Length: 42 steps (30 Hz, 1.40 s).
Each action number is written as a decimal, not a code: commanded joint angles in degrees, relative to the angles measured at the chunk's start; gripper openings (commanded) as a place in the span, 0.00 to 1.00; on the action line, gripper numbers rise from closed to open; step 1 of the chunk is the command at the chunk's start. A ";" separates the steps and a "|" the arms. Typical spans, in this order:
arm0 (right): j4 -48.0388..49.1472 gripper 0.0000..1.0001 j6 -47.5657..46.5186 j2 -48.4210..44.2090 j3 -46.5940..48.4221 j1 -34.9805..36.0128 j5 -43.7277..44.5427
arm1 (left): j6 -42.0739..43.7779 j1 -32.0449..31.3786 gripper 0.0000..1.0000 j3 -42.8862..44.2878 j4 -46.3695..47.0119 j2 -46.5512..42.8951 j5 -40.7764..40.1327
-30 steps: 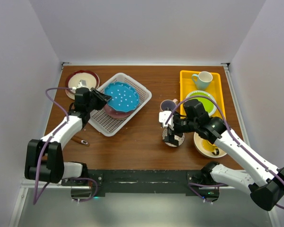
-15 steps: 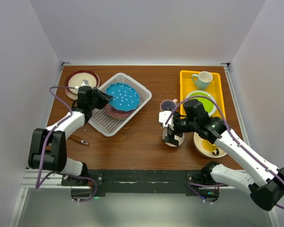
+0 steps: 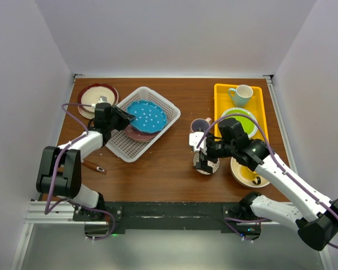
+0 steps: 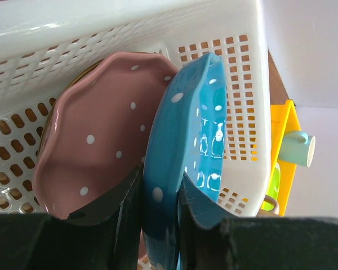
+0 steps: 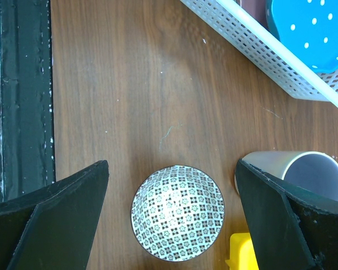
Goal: Place the mixed dishes into the plastic bin
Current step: Place the plate in the plastic bin.
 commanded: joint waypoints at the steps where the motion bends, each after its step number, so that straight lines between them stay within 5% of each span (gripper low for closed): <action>1: 1.88 0.98 -0.73 -0.50 -0.30 -0.30 -0.88 | -1.12 0.63 0.28 3.78 7.13 -0.74 0.96; 21: 2.05 0.98 -0.73 -0.50 -0.48 -0.30 -1.06 | 6.87 0.63 0.65 1.93 1.94 -3.55 -0.36; 42: 2.05 0.98 -0.73 -0.68 -0.48 -0.56 -1.23 | 13.91 0.63 0.73 1.67 -6.41 -7.77 -4.57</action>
